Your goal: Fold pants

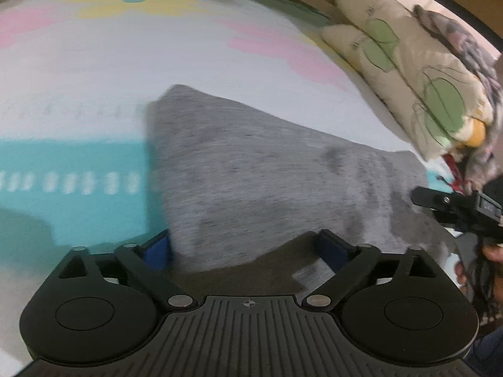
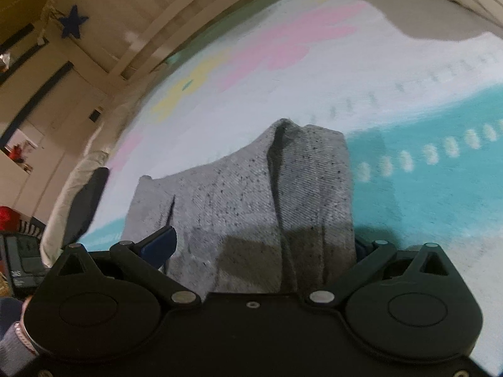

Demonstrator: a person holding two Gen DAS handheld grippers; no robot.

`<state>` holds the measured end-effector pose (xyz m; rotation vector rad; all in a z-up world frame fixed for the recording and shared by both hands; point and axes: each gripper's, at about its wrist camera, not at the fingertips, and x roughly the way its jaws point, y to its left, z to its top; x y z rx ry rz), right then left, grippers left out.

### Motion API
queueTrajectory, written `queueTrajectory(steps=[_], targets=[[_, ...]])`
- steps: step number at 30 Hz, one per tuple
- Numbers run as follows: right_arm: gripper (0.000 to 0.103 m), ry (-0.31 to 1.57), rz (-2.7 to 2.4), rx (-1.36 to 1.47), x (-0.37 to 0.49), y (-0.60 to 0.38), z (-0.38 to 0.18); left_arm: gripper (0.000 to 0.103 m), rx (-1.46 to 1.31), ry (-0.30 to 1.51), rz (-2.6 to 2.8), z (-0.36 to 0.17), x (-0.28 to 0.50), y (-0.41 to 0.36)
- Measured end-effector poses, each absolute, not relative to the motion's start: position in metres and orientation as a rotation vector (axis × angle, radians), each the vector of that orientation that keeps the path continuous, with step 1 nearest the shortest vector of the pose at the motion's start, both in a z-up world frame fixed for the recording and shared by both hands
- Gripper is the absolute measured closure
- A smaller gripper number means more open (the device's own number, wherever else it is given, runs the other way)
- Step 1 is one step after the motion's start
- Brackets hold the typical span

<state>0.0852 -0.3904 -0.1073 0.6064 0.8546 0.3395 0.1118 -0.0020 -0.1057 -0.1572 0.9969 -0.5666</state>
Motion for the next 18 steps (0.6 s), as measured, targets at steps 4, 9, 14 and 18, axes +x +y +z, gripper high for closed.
queueTrajectory(steps=[4, 9, 14, 18], targets=[[0.0, 0.836, 0.396, 0.658, 0.089, -0.396, -0.112, 0.001, -0.152, 0.988, -0.593, -0.108, 0.116, -0.012], [0.0, 0.842, 0.456, 0.638, 0.098, -0.384, -0.113, 0.001, -0.194, 0.987, -0.623, -0.111, 0.12, -0.014], [0.0, 0.844, 0.38, 0.629, 0.094, -0.373, -0.107, 0.005, -0.221, 0.983, -0.612, -0.11, 0.121, -0.012], [0.0, 0.9, 0.381, 0.73, 0.103, -0.384, -0.108, 0.037, -0.224, 0.975, -0.545, -0.106, 0.12, -0.01]])
